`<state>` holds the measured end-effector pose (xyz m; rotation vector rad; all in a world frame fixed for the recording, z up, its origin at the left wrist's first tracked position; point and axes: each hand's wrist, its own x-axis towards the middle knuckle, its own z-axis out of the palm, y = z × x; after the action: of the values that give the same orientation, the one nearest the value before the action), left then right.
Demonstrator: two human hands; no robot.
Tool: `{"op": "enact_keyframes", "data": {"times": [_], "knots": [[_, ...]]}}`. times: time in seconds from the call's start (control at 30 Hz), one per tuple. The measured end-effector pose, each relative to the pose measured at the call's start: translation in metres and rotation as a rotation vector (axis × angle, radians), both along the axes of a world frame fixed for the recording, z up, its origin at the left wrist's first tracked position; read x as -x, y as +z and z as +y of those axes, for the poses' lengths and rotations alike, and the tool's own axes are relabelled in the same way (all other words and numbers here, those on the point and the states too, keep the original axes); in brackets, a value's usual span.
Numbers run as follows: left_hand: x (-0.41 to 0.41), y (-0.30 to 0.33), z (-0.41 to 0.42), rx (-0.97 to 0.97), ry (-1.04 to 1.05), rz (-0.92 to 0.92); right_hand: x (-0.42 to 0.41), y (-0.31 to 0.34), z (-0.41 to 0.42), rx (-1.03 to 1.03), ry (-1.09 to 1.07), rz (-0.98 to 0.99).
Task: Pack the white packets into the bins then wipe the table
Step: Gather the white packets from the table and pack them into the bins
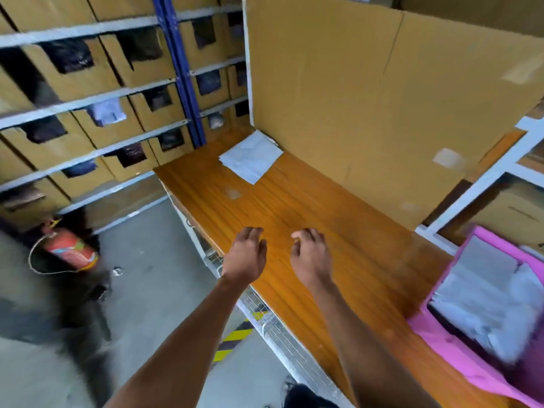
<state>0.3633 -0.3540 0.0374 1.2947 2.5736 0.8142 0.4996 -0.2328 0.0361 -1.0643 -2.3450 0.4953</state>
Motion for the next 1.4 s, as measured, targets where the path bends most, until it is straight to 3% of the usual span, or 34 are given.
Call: {"op": "enact_keyframes", "data": {"times": [0.33, 0.57, 1.0, 1.4], "knots": [[0.131, -0.014, -0.026, 0.036, 0.122, -0.024, 0.163, -0.012, -0.002, 0.036, 0.147, -0.082], [0.253, -0.016, -0.042, 0.19, 0.282, -0.017, 0.303, -0.021, -0.011, 0.075, 0.292, -0.052], [0.467, -0.037, -0.056, 0.142, 0.429, -0.065, 0.526, -0.036, -0.019, 0.149, 0.417, -0.112], [0.672, -0.079, -0.06, 0.232, 0.184, -0.1, 0.703, -0.067, -0.077, 0.165, 0.326, -0.105]]}}
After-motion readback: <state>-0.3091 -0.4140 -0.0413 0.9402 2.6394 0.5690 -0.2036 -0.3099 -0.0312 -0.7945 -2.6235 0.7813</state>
